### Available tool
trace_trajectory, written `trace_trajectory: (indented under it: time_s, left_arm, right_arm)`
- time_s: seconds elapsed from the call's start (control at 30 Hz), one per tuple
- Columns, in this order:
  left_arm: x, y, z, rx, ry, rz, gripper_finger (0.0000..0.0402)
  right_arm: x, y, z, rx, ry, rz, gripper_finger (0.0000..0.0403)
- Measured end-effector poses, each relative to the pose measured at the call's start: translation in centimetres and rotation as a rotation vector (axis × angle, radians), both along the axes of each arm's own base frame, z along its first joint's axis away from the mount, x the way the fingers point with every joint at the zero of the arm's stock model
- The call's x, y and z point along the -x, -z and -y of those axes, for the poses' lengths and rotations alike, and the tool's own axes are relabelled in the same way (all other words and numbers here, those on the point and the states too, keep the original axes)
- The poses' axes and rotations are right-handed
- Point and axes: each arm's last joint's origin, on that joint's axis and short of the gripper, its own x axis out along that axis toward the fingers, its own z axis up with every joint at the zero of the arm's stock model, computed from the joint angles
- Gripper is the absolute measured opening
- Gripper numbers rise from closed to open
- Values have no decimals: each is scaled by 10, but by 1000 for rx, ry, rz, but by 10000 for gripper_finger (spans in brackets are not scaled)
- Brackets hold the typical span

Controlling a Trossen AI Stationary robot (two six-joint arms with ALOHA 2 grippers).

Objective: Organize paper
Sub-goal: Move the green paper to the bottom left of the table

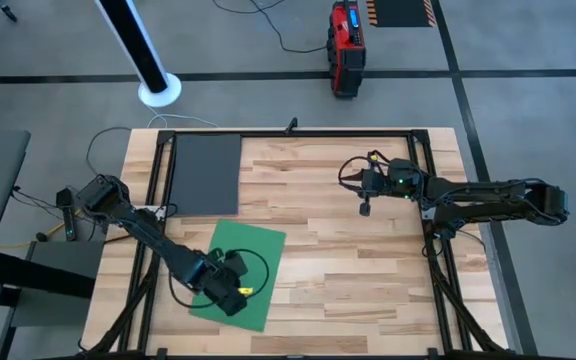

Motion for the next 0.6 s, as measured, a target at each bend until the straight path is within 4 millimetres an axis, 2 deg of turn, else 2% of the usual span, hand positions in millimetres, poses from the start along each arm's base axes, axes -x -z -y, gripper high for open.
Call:
trace_trajectory:
  time_s: [0.13,0.37,0.6]
  left_arm:
    - [-6,-1,-10,-92,5,31,1]
    - [-6,1,-23,-188,37,-22,0]
    - [1,19,-32,-207,43,-44,0]
  right_arm:
    - [0,0,0,0,0,0,59]
    - [0,0,0,0,0,0,59]
    - [0,0,0,-1,0,-1,59]
